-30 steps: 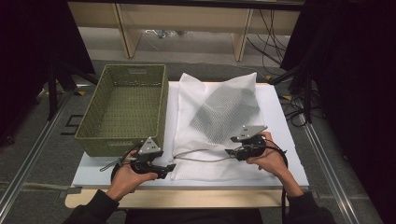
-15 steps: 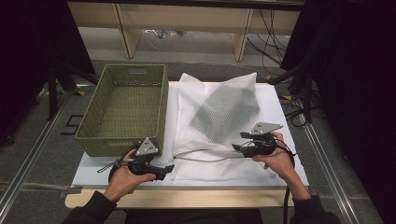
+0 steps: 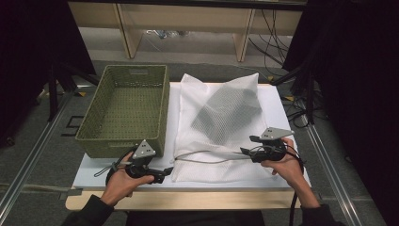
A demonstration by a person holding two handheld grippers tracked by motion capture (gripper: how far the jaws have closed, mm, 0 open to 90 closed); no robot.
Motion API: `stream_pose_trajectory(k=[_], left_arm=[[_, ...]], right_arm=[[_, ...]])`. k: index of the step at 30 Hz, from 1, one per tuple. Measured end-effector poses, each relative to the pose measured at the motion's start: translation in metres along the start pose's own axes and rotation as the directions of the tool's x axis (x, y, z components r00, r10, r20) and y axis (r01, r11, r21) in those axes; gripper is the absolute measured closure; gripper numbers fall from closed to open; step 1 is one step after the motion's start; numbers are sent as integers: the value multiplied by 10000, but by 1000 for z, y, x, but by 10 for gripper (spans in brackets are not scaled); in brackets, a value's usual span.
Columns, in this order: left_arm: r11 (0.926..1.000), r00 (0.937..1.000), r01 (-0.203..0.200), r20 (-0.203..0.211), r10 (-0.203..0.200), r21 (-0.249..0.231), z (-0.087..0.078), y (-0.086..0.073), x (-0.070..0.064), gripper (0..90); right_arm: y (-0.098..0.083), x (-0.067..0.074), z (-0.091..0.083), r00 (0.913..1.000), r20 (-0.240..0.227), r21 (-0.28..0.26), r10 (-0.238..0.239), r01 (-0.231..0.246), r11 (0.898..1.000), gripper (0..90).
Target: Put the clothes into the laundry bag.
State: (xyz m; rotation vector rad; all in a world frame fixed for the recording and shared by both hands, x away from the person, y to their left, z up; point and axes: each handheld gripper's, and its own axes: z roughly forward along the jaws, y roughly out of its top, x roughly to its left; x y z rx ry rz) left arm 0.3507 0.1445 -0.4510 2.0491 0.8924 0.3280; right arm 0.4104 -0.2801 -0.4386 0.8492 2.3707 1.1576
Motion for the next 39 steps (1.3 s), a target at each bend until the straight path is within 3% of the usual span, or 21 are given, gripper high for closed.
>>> stream_pose_trajectory(k=[1, 5, 6, 8, 10, 16, 17, 18, 19, 20, 24, 26, 29, 31, 39], left_arm=[[10000, 10000, -40, -77, 40, 35, -1, -1, 0, 160], [9999, 9999, -105, 27, 104, 114, -4, -3, 0, 161], [9999, 9998, -123, -131, 124, 110, -4, -4, 0, 160], [9999, 9999, -92, -74, 93, 42, -5, -5, -1, 160], [9999, 9998, -132, -154, 132, 23, -7, -5, -1, 160], [9997, 9997, -221, -133, 221, -61, -9, -7, -2, 160], [9998, 9997, -195, -120, 195, -7, -9, -7, -2, 160], [9999, 9999, 5, -130, -7, -162, -8, -8, -4, 160], [9998, 9998, -191, -84, 191, 18, -9, -8, -3, 160], [9999, 9997, -135, -179, 136, 39, -9, -8, -3, 160], [9988, 9991, 373, 233, -365, -324, -10, -8, -10, 160], [10000, 9999, -38, 124, 38, -21, -11, -8, -11, 160], [9999, 9999, -98, 71, 98, 58, -11, -9, -11, 160], [9999, 9997, -109, -200, 110, 63, -11, -9, -11, 160], [9996, 9996, -241, -165, 243, 154, -9, -12, -15, 160]], right_arm=[[-1, 0, -1, 9999, -151, 33, 38, -38, 10000, 375], [-4, 3, -7, 10000, 47, -51, 50, -50, 10000, 372], [-5, 3, -7, 10000, 36, -130, -55, 56, 9999, 371], [-7, 7, -10, 9999, -29, -86, 159, -159, 9998, 367], [-9, 7, -12, 9999, -120, -236, -7, 4, 9997, 364], [-17, 16, -17, 9990, -352, -151, 272, -278, 9995, 340], [-19, 17, -17, 9992, -379, -216, 158, -166, 9996, 330], [-21, 20, -19, 9992, -183, -203, 348, -352, 9992, 321], [-24, 23, -21, 9989, -205, -154, 425, -428, 9990, 300], [-24, 23, -21, 9989, -205, -154, 425, -428, 9990, 300], [-33, 25, -23, 9997, -163, 50, 171, -171, 9998, 296], [-37, 27, -25, 9996, -145, 151, 256, -254, 9996, 294], [-42, 28, -29, 9998, 12, 163, 207, -207, 9997, 276], [-45, 30, -33, 9998, 51, 189, 205, -206, 9996, 276], [-55, 40, -43, 9992, 353, 485, 163, -180, 9987, 276]])
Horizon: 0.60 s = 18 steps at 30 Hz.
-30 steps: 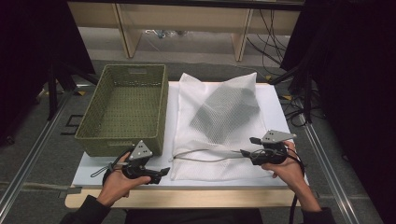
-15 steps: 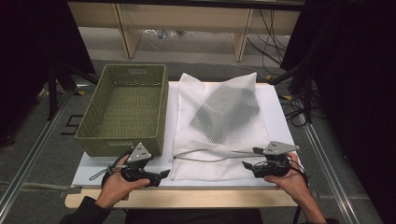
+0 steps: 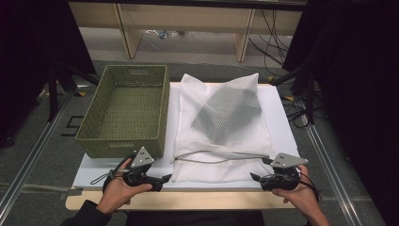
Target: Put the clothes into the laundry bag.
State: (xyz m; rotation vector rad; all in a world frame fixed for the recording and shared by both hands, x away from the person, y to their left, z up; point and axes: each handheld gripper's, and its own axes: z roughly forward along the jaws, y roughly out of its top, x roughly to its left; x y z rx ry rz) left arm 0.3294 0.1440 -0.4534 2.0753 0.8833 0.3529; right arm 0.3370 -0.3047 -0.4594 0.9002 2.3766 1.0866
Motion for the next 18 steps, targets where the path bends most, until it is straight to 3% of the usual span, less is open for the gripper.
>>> stream_pose_trajectory(k=[2, 5, 18], left_arm=[[10000, 10000, -6, -15, 6, 2, 1, 0, 0, 160], [9999, 10000, -79, -29, 79, 74, 1, 0, 0, 160], [10000, 10000, -25, 29, 24, 53, 2, 0, 0, 160]], right_arm=[[-2, 4, -2, 9999, 55, 134, 133, -134, 9998, 274], [-5, 9, -3, 10000, -17, 236, -89, 89, 9997, 273], [-7, 10, -3, 9998, -36, 370, -177, 179, 9992, 263]])
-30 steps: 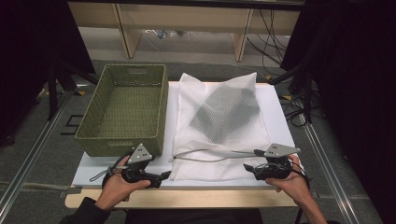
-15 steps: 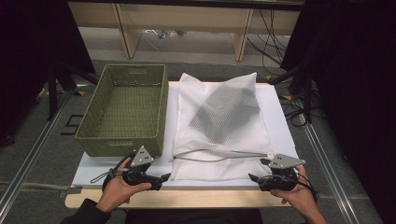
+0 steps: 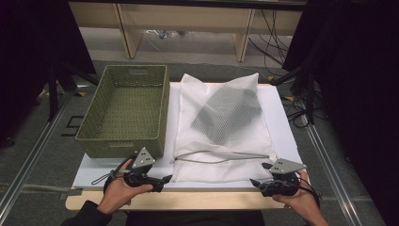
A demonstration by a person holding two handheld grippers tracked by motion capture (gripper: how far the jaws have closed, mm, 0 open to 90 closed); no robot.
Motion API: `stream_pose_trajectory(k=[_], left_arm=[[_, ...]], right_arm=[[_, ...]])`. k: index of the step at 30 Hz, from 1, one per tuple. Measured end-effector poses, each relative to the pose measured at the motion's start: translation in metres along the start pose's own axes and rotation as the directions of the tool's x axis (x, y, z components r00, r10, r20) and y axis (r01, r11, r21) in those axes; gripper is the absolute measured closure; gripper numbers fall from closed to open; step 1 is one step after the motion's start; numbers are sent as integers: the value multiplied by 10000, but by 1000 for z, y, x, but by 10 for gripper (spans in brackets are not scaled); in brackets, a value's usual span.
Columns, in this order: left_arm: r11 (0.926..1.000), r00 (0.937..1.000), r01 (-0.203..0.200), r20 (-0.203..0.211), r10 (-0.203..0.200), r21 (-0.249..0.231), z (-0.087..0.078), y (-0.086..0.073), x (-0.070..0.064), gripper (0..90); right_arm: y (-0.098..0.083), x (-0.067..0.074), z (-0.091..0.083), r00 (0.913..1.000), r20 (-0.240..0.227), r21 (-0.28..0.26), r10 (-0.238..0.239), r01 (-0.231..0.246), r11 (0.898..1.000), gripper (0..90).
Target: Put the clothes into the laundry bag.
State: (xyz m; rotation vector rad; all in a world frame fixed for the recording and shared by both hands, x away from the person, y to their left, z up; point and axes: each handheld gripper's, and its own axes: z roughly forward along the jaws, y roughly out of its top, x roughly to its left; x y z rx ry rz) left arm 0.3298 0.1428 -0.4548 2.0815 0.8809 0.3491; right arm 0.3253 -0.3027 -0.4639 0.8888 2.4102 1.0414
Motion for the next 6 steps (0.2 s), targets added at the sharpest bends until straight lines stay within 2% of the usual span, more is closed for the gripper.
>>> stream_pose_trajectory(k=[6], left_arm=[[10000, 9999, -3, -109, 4, 60, 0, 0, 1, 160]], right_arm=[[0, 0, 1, 10000, 22, 10, -49, 49, 10000, 263]])
